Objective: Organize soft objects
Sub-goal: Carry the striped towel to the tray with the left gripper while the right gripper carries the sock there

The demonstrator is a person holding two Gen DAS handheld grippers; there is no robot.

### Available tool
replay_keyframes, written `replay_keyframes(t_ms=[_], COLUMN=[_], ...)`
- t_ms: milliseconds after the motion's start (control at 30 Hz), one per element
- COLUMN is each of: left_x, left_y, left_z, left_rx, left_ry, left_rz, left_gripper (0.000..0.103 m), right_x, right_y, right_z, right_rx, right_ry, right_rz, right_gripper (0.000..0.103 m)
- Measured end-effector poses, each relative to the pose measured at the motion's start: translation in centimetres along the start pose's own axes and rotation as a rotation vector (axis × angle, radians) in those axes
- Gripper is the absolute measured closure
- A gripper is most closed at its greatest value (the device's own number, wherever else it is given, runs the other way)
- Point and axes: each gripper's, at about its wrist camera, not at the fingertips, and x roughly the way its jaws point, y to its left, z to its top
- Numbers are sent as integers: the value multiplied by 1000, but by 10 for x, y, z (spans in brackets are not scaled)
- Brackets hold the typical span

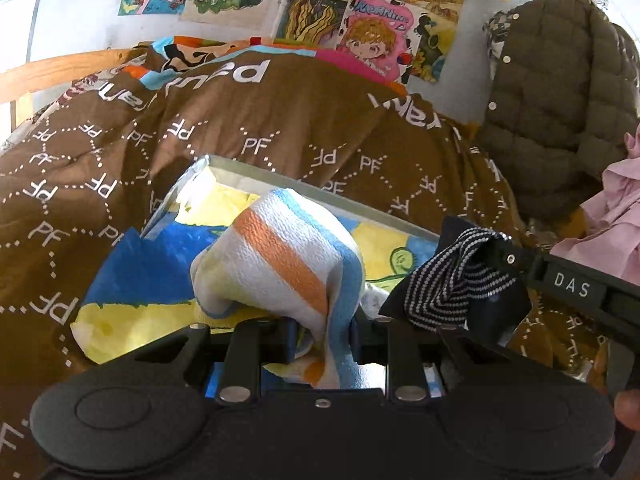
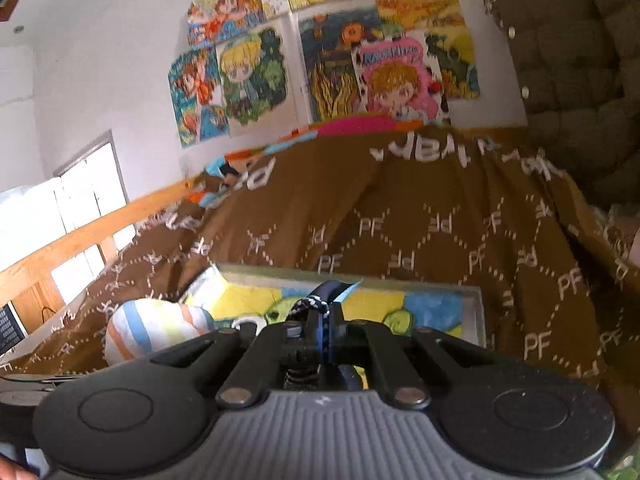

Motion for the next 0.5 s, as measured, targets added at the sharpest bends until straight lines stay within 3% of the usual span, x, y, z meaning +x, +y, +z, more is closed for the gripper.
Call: replay_keyframes(t_ms=[167, 500], left_x=[8, 19], left_y=[0, -3], left_z=[-5, -14], left_rx=[12, 38], left_ry=[5, 66], left_rz=[25, 71], left_gripper=[76, 75], right_x=[9, 29], right_y=[1, -6], right_z=[-9, -24], right_rx=[-30, -8], right_ry=[57, 187], right_rz=[-12, -44], right_gripper=[99, 87])
